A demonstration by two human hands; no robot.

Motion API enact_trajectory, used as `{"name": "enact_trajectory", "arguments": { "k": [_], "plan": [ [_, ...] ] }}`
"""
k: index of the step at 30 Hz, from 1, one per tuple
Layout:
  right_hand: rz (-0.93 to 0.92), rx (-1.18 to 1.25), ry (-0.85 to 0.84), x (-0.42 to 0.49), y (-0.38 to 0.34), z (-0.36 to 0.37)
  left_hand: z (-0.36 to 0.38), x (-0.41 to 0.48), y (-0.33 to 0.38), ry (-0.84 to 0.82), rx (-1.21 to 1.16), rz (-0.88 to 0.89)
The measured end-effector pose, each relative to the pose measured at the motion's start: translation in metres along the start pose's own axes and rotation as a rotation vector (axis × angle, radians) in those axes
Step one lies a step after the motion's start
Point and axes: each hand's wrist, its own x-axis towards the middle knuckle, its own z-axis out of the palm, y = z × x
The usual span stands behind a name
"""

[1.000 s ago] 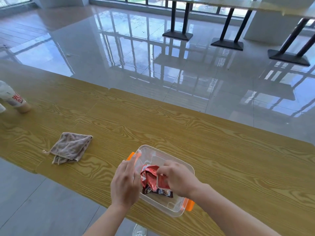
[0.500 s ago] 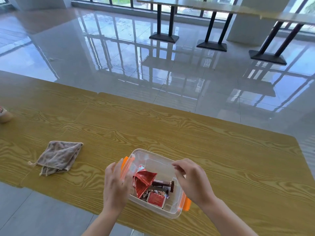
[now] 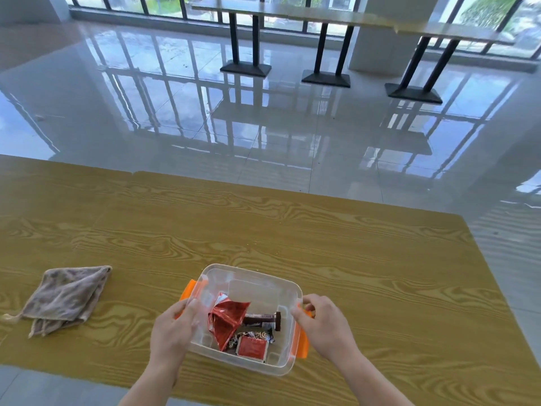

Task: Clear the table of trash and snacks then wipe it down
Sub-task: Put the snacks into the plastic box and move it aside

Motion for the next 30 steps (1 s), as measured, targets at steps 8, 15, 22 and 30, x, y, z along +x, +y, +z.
{"name": "enact_trajectory", "arguments": {
  "k": [8,15,22,30],
  "plan": [
    [0.011,0.028,0.108,0.007,0.005,-0.017,0.015,0.004,0.022,-0.025,0.027,0.183],
    [0.084,0.061,0.231,0.013,0.023,-0.043,0.058,0.001,0.043,-0.092,0.01,0.197],
    [0.134,0.04,0.392,0.019,0.055,-0.082,0.115,-0.011,0.062,-0.197,0.008,0.21],
    [0.255,-0.021,0.477,0.037,0.125,-0.15,0.21,-0.037,0.092,-0.346,0.041,0.232]
  ]
}}
